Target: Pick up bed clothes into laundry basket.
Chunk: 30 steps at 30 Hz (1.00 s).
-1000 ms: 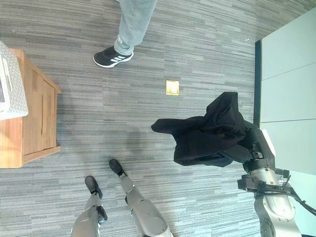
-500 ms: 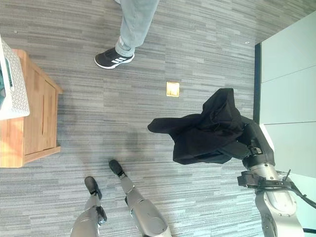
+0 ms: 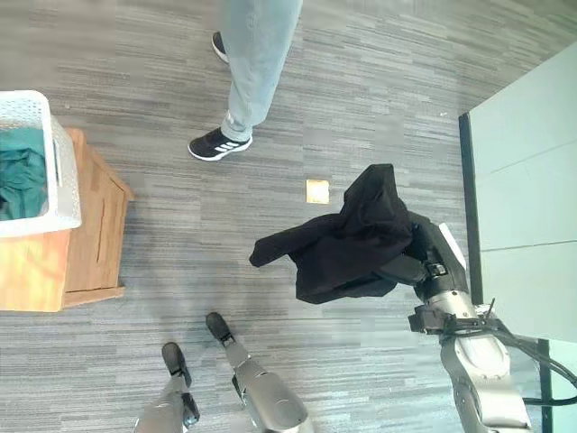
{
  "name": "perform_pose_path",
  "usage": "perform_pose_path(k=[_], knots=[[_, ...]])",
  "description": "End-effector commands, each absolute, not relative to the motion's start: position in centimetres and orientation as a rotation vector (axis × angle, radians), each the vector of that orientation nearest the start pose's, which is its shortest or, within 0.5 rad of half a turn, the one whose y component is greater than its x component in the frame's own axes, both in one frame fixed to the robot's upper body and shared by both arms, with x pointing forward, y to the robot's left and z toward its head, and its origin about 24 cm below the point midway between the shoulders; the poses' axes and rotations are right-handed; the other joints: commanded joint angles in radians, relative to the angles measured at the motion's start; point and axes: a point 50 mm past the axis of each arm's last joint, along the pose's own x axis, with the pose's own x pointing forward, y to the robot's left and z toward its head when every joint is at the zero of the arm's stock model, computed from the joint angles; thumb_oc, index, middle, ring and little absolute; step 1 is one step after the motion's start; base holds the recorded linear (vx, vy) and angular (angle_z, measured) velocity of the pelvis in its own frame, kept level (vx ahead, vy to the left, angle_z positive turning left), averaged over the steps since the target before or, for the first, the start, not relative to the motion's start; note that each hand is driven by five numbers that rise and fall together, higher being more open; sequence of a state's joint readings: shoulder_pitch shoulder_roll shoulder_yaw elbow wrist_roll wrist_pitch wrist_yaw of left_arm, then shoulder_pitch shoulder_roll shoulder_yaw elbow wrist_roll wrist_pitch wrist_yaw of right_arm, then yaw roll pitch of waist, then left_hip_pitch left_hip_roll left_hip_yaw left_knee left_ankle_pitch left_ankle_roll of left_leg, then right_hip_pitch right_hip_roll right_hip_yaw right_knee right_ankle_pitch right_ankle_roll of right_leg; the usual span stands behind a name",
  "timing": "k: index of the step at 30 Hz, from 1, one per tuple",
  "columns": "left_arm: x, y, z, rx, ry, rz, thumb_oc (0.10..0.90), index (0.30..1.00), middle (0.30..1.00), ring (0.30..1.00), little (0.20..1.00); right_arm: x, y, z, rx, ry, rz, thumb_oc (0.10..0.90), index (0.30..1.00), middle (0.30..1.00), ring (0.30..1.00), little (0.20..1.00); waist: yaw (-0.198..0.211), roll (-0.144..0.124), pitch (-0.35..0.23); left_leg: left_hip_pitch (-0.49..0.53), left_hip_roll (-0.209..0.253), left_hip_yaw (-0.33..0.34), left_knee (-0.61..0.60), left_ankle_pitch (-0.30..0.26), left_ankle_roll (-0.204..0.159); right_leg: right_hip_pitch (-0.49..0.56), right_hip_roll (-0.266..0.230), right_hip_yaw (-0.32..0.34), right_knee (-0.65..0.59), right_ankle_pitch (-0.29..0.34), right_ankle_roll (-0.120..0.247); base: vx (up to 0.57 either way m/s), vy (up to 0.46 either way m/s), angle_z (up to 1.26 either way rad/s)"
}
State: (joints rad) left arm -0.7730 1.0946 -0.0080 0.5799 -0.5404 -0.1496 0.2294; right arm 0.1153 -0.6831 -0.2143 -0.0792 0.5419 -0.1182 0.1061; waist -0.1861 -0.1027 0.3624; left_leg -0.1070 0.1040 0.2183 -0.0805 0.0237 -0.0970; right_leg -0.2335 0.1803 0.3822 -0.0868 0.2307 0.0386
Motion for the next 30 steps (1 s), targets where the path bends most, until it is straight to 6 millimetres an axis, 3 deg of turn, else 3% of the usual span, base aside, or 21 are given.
perform_pose_path(k=[1, 2, 3, 5, 6, 9, 10, 11, 12, 14, 15, 17, 20, 22, 23, 24, 25, 27, 30], knots=[[28.6, 37.6, 33.1, 0.319, -0.744, 0.633, 0.800, 0.900, 0.900, 0.900, 0.900, 21.5, -32.2, 15.5, -0.272, -0.328, -0.136, 0.400, 0.300, 0.300, 0.300, 0.300, 0.011, 0.093, -0.147, 0.003, -0.062, -0.031, -0.007, -0.033, 0.030, -0.011, -0.104, -0.072, 0.145, -0.291, 0.088, 0.00, -0.002, 0.32], [28.6, 37.6, 33.1, 0.319, -0.744, 0.633, 0.800, 0.900, 0.900, 0.900, 0.900, 21.5, -32.2, 15.5, -0.272, -0.328, -0.136, 0.400, 0.300, 0.300, 0.300, 0.300, 0.011, 0.093, -0.148, 0.003, -0.062, -0.032, -0.007, -0.033, 0.030, -0.011, -0.104, -0.072, 0.145, -0.291, 0.088, 0.09, -0.059, 0.25], [26.5, 36.0, 29.2, 0.315, -0.803, 0.555, 0.800, 0.900, 0.900, 0.900, 0.900, 20.9, -35.0, 17.8, -0.428, -0.334, -0.238, 0.400, 0.300, 0.300, 0.300, 0.300, 0.068, 0.088, -0.194, 0.057, -0.079, -0.071, -0.007, -0.045, 0.036, 0.065, -0.124, -0.110, 0.154, -0.324, 0.082, 0.05, -0.105, 0.18], [25.3, 35.9, 26.1, 0.284, -0.769, 0.547, 0.800, 0.900, 0.900, 0.900, 0.900, 21.0, -36.3, 18.5, -0.475, -0.326, -0.294, 0.400, 0.300, 0.300, 0.300, 0.300, 0.094, 0.081, -0.222, 0.056, -0.078, -0.082, -0.007, -0.034, 0.035, 0.076, -0.121, -0.118, 0.150, -0.312, 0.075, 0.03, -0.100, 0.09], [24.2, 35.6, 23.5, 0.249, -0.735, 0.547, 0.800, 0.900, 0.900, 0.900, 0.900, 21.4, -36.6, 19.1, -0.499, -0.334, -0.306, 0.400, 0.300, 0.300, 0.300, 0.300, 0.103, 0.083, -0.236, 0.066, -0.079, -0.087, -0.007, -0.035, 0.036, 0.095, -0.121, -0.122, 0.145, -0.315, 0.070, 0.04, -0.064, 0.24], [22.8, 35.2, 18.7, 0.186, -0.606, 0.544, 0.800, 0.900, 0.900, 0.900, 0.900, 22.4, -36.2, 20.8, -0.569, -0.366, -0.282, 0.400, 0.300, 0.300, 0.300, 0.300, 0.132, 0.074, -0.269, 0.081, -0.082, -0.111, -0.007, -0.035, 0.039, 0.131, -0.123, -0.137, 0.132, -0.319, 0.063, 0.02, -0.077, 0.43], [22.0, 35.2, 16.0, 0.121, -0.524, 0.548, 0.800, 0.900, 0.900, 0.900, 0.900, 22.9, -35.9, 22.0, -0.611, -0.395, -0.266, 0.400, 0.300, 0.300, 0.300, 0.300, 0.145, 0.072, -0.276, 0.084, -0.082, -0.120, -0.007, -0.032, 0.039, 0.143, -0.126, -0.146, 0.128, -0.320, 0.060, -0.03, -0.101, 0.42], [20.7, 34.9, 11.7, 0.035, -0.368, 0.549, 0.800, 0.900, 0.900, 0.900, 0.900, 23.5, -36.2, 24.3, -0.678, -0.429, -0.276, 0.400, 0.300, 0.300, 0.300, 0.300, 0.178, 0.059, -0.287, 0.086, -0.085, -0.143, -0.007, -0.020, 0.038, 0.157, -0.123, -0.162, 0.122, -0.321, 0.051, -0.01, -0.073, 0.24], [20.6, 35.0, 11.6, 0.033, -0.367, 0.551, 0.800, 0.900, 0.900, 0.900, 0.900, 23.6, -36.2, 24.3, -0.680, -0.430, -0.273, 0.400, 0.300, 0.300, 0.300, 0.300, 0.175, 0.061, -0.291, 0.087, -0.085, -0.144, -0.007, -0.027, 0.038, 0.160, -0.124, -0.163, 0.119, -0.325, 0.051, -0.01, -0.107, 0.25], [19.0, 33.6, 6.4, -0.135, -0.196, 0.550, 0.800, 0.900, 0.900, 0.900, 0.900, 25.0, -36.0, 26.9, -0.825, -0.415, -0.262, 0.400, 0.300, 0.300, 0.300, 0.300, 0.221, 0.041, -0.296, 0.087, -0.088, -0.182, -0.007, -0.010, 0.040, 0.178, -0.125, -0.185, 0.111, -0.323, 0.042, 0.00, -0.083, 0.39], [18.9, 33.6, 6.4, -0.137, -0.195, 0.553, 0.800, 0.900, 0.900, 0.900, 0.900, 25.2, -35.9, 26.9, -0.827, -0.417, -0.258, 0.400, 0.300, 0.300, 0.300, 0.300, 0.216, 0.043, -0.299, 0.089, -0.089, -0.183, -0.007, -0.017, 0.040, 0.180, -0.125, -0.187, 0.108, -0.328, 0.042, 0.00, -0.053, 0.45], [17.8, 32.5, 4.2, -0.174, -0.102, 0.523, 0.800, 0.900, 0.900, 0.900, 0.900, 26.0, -35.5, 28.3, -0.908, -0.408, -0.247, 0.400, 0.300, 0.300, 0.300, 0.300, 0.239, 0.034, -0.301, 0.089, -0.091, -0.203, -0.007, -0.013, 0.043, 0.190, -0.127, -0.203, 0.103, -0.330, 0.040, 0.02, -0.044, 0.36], [16.6, 30.4, 2.7, -0.195, -0.012, 0.398, 0.800, 0.900, 0.900, 0.900, 0.900, 26.9, -34.2, 33.1, -1.137, -0.464, -0.259, 0.400, 0.300, 0.300, 0.300, 0.300, 0.282, 0.016, -0.294, 0.080, -0.095, -0.231, -0.007, -0.004, 0.048, 0.192, -0.128, -0.222, 0.100, -0.327, 0.039, -0.03, -0.037, 0.30], [16.3, 29.6, 2.1, -0.224, 0.026, 0.338, 0.800, 0.900, 0.900, 0.900, 0.900, 27.8, -33.4, 35.5, -1.194, -0.493, -0.271, 0.400, 0.300, 0.300, 0.300, 0.300, 0.305, -0.003, -0.283, 0.072, -0.096, -0.243, -0.007, 0.001, 0.050, 0.188, -0.127, -0.234, 0.100, -0.324, 0.038, -0.05, -0.029, 0.40], [16.5, 29.2, 2.1, -0.230, 0.033, 0.304, 0.800, 0.900, 0.900, 0.900, 0.900, 28.1, -32.9, 36.3, -1.216, -0.511, -0.281, 0.400, 0.300, 0.300, 0.300, 0.300, 0.320, -0.016, -0.273, 0.065, -0.096, -0.251, -0.007, 0.006, 0.051, 0.183, -0.125, -0.240, 0.101, -0.322, 0.037, -0.10, -0.036, 0.29], [16.7, 28.9, 2.3, -0.262, 0.027, 0.273, 0.800, 0.900, 0.900, 0.900, 0.900, 29.2, -31.2, 38.3, -1.272, -0.558, -0.275, 0.400, 0.300, 0.300, 0.300, 0.300, 0.329, -0.030, -0.253, 0.051, -0.094, -0.262, -0.007, 0.013, 0.052, 0.171, -0.123, -0.246, 0.103, -0.319, 0.036, -0.10, -0.030, 0.22], [16.5, 28.8, 2.1, -0.280, 0.026, 0.286, 0.800, 0.900, 0.900, 0.900, 0.900, 29.7, -30.4, 38.9, -1.285, -0.571, -0.261, 0.400, 0.300, 0.300, 0.300, 0.300, 0.313, -0.014, -0.254, 0.050, -0.095, -0.262, -0.007, 0.014, 0.052, 0.170, -0.123, -0.246, 0.104, -0.319, 0.036, -0.11, -0.032, 0.33], [16.9, 28.6, 2.6, -0.278, 0.011, 0.256, 0.800, 0.900, 0.900, 0.900, 0.900, 30.2, -28.5, 41.2, -1.352, -0.626, -0.267, 0.400, 0.300, 0.300, 0.300, 0.300, 0.321, -0.022, -0.226, 0.032, -0.094, -0.272, -0.003, 0.018, 0.056, 0.150, -0.118, -0.252, 0.111, -0.315, 0.037, -0.09, -0.029, 0.33], [17.4, 28.3, 3.3, -0.274, -0.013, 0.213, 0.800, 0.900, 0.900, 0.900, 0.900, 30.7, -27.4, 43.3, -1.423, -0.643, -0.310, 0.400, 0.300, 0.300, 0.300, 0.300, 0.339, -0.038, -0.189, 0.005, -0.091, -0.281, 0.007, 0.021, 0.057, 0.125, -0.116, -0.262, 0.125, -0.314, 0.036, -0.07, -0.019, 0.07]])
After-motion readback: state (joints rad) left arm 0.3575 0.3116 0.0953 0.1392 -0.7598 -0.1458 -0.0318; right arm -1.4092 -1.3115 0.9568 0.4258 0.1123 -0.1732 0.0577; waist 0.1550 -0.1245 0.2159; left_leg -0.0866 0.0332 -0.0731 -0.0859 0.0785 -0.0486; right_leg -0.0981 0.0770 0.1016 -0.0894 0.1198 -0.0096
